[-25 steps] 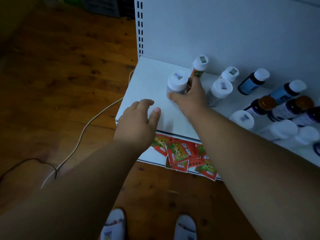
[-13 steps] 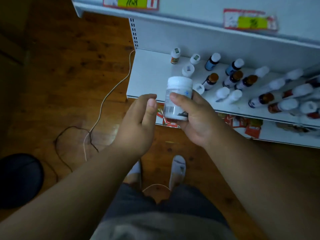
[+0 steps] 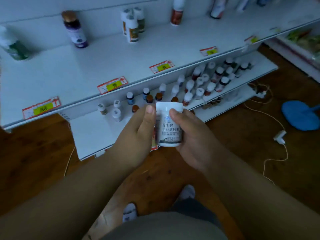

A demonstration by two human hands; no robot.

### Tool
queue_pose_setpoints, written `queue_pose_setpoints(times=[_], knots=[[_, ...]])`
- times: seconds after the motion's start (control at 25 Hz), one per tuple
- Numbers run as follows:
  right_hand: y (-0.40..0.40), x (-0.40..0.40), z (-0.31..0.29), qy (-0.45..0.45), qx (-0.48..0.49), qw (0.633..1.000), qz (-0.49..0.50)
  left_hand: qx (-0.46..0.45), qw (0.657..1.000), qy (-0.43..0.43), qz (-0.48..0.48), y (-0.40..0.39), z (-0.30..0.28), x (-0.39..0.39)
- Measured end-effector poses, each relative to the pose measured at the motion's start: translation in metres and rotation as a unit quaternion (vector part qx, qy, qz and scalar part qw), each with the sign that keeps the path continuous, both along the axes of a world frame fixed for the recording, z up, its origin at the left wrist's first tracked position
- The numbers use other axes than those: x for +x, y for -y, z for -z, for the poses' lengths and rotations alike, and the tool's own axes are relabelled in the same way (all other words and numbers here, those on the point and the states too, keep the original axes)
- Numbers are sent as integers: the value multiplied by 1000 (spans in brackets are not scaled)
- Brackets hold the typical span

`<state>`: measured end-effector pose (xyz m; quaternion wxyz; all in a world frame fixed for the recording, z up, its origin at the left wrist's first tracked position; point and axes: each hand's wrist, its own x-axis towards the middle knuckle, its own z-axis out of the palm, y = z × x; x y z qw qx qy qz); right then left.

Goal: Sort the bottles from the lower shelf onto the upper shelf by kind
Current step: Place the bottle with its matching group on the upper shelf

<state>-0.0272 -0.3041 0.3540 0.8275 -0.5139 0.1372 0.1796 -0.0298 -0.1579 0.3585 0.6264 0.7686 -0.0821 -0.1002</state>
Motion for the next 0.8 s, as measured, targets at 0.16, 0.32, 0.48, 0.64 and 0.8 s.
queue_pose_setpoints(times=[0.16,0.32,0.48,0.64,0.8], knots=[[99,-1,-17,47,8,995,92,-17,994,11,110,99,-3,19],[204,4,-41,95,-7,984,150,-8,985,49,167,204,-15,40],[302,26,-55,101,-29,972,209,22,978,15,205,303,-12,86],[361,69,-48,90,-21,958,270,137,956,115,232,354,-12,124],[423,133,-46,75,-88,941,317,158,928,191,279,422,-13,201]])
